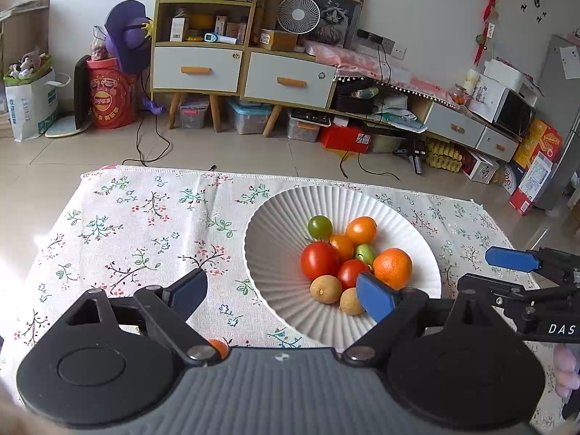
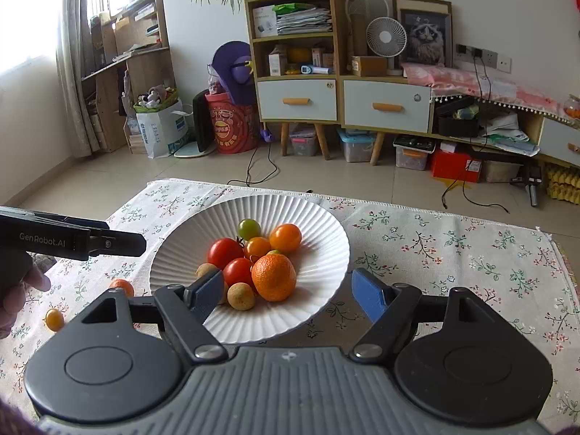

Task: Organize fruits
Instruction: 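Withdraw both open tools from the plate toward the loose fruit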

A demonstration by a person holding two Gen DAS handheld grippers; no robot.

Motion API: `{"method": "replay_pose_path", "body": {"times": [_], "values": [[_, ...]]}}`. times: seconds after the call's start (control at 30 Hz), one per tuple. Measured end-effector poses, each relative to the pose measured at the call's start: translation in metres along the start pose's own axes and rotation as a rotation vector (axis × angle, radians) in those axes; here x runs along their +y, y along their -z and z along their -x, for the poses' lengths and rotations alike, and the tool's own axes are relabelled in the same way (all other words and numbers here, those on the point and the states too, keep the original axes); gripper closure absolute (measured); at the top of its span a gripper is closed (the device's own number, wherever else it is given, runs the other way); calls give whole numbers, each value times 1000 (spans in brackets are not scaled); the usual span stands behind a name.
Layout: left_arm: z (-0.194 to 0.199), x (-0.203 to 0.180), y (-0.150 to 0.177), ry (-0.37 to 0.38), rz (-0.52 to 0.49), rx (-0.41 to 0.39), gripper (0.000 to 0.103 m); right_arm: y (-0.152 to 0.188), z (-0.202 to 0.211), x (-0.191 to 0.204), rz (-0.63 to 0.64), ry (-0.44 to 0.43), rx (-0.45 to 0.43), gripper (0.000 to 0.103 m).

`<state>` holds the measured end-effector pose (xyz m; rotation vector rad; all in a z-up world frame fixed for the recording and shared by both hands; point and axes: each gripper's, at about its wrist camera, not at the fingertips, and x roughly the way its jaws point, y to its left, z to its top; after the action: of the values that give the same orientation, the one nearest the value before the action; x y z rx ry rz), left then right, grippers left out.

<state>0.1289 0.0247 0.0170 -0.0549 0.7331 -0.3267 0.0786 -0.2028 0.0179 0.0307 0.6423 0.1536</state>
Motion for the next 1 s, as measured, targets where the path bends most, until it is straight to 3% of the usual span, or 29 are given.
{"method": "replay_pose_path", "body": {"times": [0.5, 1.0], "values": [[18, 4, 22, -47, -28, 24, 3, 16, 9, 19, 34, -43, 30, 20], [25, 21, 54, -83, -80, 39, 3, 55, 2, 51, 106, -59, 65, 7]]}}
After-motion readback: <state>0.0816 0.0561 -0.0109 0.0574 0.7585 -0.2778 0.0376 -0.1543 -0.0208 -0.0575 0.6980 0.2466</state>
